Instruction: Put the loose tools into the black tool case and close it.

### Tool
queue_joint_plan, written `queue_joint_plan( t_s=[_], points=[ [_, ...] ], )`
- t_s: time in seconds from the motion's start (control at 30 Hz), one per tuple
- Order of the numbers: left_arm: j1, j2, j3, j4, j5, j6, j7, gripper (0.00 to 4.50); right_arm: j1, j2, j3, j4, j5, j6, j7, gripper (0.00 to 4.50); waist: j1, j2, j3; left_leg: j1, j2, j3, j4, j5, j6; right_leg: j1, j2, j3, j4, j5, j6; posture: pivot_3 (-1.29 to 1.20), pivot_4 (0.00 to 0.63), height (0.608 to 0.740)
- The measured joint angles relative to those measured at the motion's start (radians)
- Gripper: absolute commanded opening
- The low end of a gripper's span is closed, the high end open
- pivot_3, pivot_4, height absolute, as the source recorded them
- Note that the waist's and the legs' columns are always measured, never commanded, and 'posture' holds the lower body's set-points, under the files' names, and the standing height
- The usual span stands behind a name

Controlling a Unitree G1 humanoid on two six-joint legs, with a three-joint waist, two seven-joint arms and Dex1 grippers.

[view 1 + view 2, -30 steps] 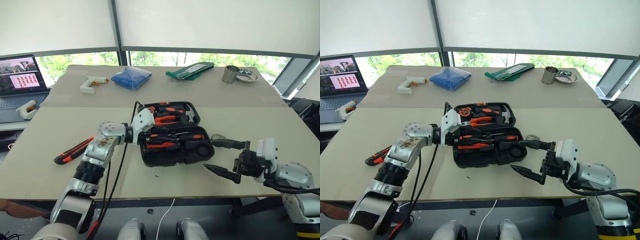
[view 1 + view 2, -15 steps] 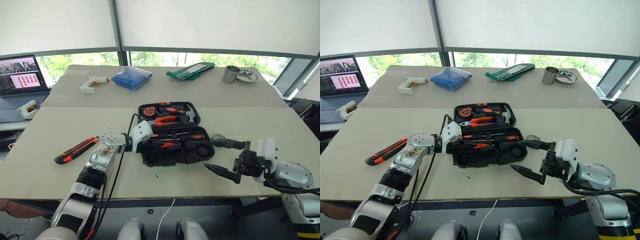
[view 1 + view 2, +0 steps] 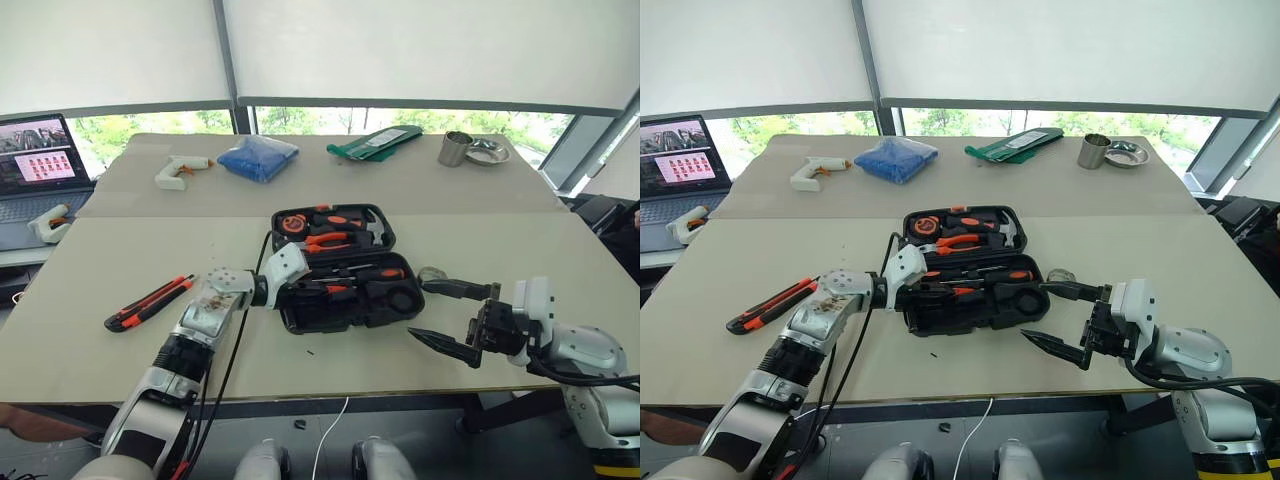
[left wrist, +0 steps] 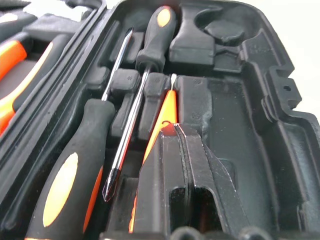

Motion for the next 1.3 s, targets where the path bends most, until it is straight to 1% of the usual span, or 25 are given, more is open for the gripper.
queue_joint_plan(
  t_s=[0.13, 0.2, 0.4, 0.5, 0.57, 0.63, 0.67, 0.73, 0.8, 0.83, 0.9, 0.93, 1.07, 1.17, 1.23, 1.3],
  points=[
    [0.008, 0.001, 0.003, -0.015, 0.000, 0.037, 0.013, 0.02, 0.000, 0.000, 0.000, -0.001, 0.000, 0.000, 0.000, 4.50, -0.004, 0.000, 0.000, 0.007, 0.001, 0.000, -0.002, 0.000, 0.000, 0.006, 0.000, 0.000, 0.000, -0.003, -0.002, 0.00, 0.150, 0.740],
    [0.013, 0.004, 0.010, -0.020, -0.004, 0.041, 0.019, 0.02, 0.000, 0.000, 0.000, -0.001, 0.000, 0.000, 0.000, 4.50, -0.006, 0.000, 0.000, 0.007, 0.002, 0.000, -0.002, 0.000, 0.000, 0.006, 0.000, 0.000, 0.000, -0.005, -0.005, 0.00, 0.150, 0.740],
    [0.046, 0.021, 0.026, -0.062, -0.019, 0.048, 0.020, 0.02, -0.001, 0.000, 0.000, 0.000, 0.000, 0.001, 0.006, 4.50, -0.016, 0.000, 0.000, 0.008, 0.002, 0.000, -0.003, 0.000, 0.000, 0.006, 0.000, 0.002, 0.000, -0.004, -0.005, 0.00, 0.150, 0.740],
    [0.095, -0.006, 0.107, -0.088, -0.106, 0.045, 0.019, 0.02, -0.003, 0.000, 0.001, 0.001, 0.000, 0.001, 0.009, 4.50, -0.018, 0.001, 0.000, 0.007, 0.003, 0.001, -0.004, 0.000, 0.000, 0.004, 0.000, 0.002, 0.000, -0.004, -0.005, 0.00, 0.150, 0.740],
    [0.138, -0.018, 0.171, -0.102, -0.177, 0.019, 0.010, 0.52, -0.005, 0.000, 0.002, 0.002, 0.000, 0.001, 0.011, 4.50, -0.017, 0.000, 0.000, 0.005, 0.003, 0.000, -0.004, 0.000, 0.000, 0.002, 0.000, 0.002, 0.000, -0.002, -0.002, 0.00, 0.150, 0.740],
    [0.187, -0.008, 0.248, -0.138, -0.233, -0.043, -0.006, 1.07, -0.007, -0.001, 0.001, 0.004, 0.000, 0.001, 0.017, 4.50, -0.016, 0.000, 0.000, 0.003, 0.003, 0.000, -0.004, 0.000, 0.000, 0.000, 0.000, 0.001, 0.000, -0.001, -0.003, 0.00, 0.150, 0.740],
    [0.210, 0.006, 0.293, -0.167, -0.261, -0.065, -0.009, 1.50, -0.008, -0.001, 0.001, 0.006, 0.000, 0.001, 0.020, 4.50, -0.014, 0.000, 0.000, 0.001, 0.003, 0.000, -0.003, 0.000, 0.000, -0.001, 0.000, 0.001, 0.000, 0.000, -0.005, 0.00, 0.150, 0.740],
    [0.269, 0.049, 0.378, -0.235, -0.314, -0.089, -0.015, 2.16, -0.008, -0.002, 0.001, 0.006, 0.001, 0.001, 0.028, 4.50, -0.013, 0.000, 0.000, -0.001, 0.002, 0.000, -0.003, 0.000, 0.000, -0.003, -0.001, 0.001, 0.000, 0.001, -0.006, 0.00, 0.150, 0.740],
    [0.359, 0.098, 0.453, -0.290, -0.346, -0.102, -0.017, 2.96, -0.005, 0.000, 0.001, 0.007, 0.001, 0.001, 0.030, 4.50, -0.013, 0.000, 0.000, -0.002, 0.002, 0.001, -0.003, 0.000, 0.000, -0.004, -0.002, 0.001, 0.000, 0.001, -0.006, 0.00, 0.150, 0.740],
    [0.430, 0.119, 0.493, -0.322, -0.357, -0.115, -0.014, 3.33, -0.008, 0.009, 0.004, 0.008, 0.001, -0.001, 0.029, 4.50, -0.013, 0.000, 0.000, -0.003, 0.002, 0.001, -0.004, -0.001, 0.000, -0.005, -0.002, 0.001, -0.001, 0.001, -0.006, 0.00, 0.150, 0.740],
    [0.555, 0.132, 0.556, -0.351, -0.367, -0.130, -0.006, 3.98, -0.008, 0.023, 0.006, 0.011, 0.000, -0.010, 0.028, 4.50, -0.013, 0.000, 0.000, -0.004, 0.002, 0.001, -0.003, -0.002, 0.000, -0.007, -0.003, 0.001, -0.001, 0.001, -0.006, 0.00, 0.150, 0.740],
    [0.624, 0.130, 0.594, -0.365, -0.370, -0.141, 0.010, 4.47, -0.011, 0.034, 0.008, 0.014, -0.002, -0.021, 0.027, 4.50, -0.012, 0.000, 0.000, -0.005, 0.002, 0.001, -0.003, -0.002, 0.000, -0.008, -0.003, 0.001, -0.001, 0.001, -0.006, 0.00, 0.150, 0.740],
    [0.808, 0.081, 0.778, -0.464, -0.405, -0.195, 0.137, 4.47, -0.022, 0.075, 0.015, 0.016, -0.009, -0.061, 0.021, 4.50, -0.001, -0.003, 0.002, -0.008, 0.003, 0.000, -0.002, -0.002, 0.000, -0.009, -0.004, -0.001, -0.001, -0.003, -0.010, 0.00, 0.150, 0.740],
    [0.954, 0.068, 0.876, -0.532, -0.416, -0.209, 0.182, 4.47, -0.015, 0.096, 0.019, 0.004, -0.009, -0.082, 0.018, 4.50, 0.006, -0.003, 0.002, -0.007, 0.003, 0.001, -0.003, -0.002, 0.000, -0.010, -0.006, -0.001, -0.001, -0.004, -0.009, 0.00, 0.150, 0.740],
    [1.040, 0.031, 0.941, -0.522, -0.429, -0.236, 0.204, 4.47, -0.002, 0.114, 0.040, -0.015, -0.009, -0.087, 0.016, 4.50, 0.008, -0.003, 0.002, -0.007, 0.003, 0.001, -0.003, -0.002, -0.001, -0.010, -0.005, -0.001, -0.002, -0.007, -0.006, 0.00, 0.150, 0.740],
    [1.116, -0.010, 1.006, -0.477, -0.437, -0.261, 0.230, 4.47, 0.013, 0.125, 0.065, -0.045, -0.002, -0.078, 0.010, 4.50, 0.008, -0.003, 0.002, -0.008, 0.003, 0.002, -0.003, -0.006, -0.007, -0.011, -0.006, -0.001, -0.002, -0.007, -0.006, 0.00, 0.150, 0.740]
  ],
)
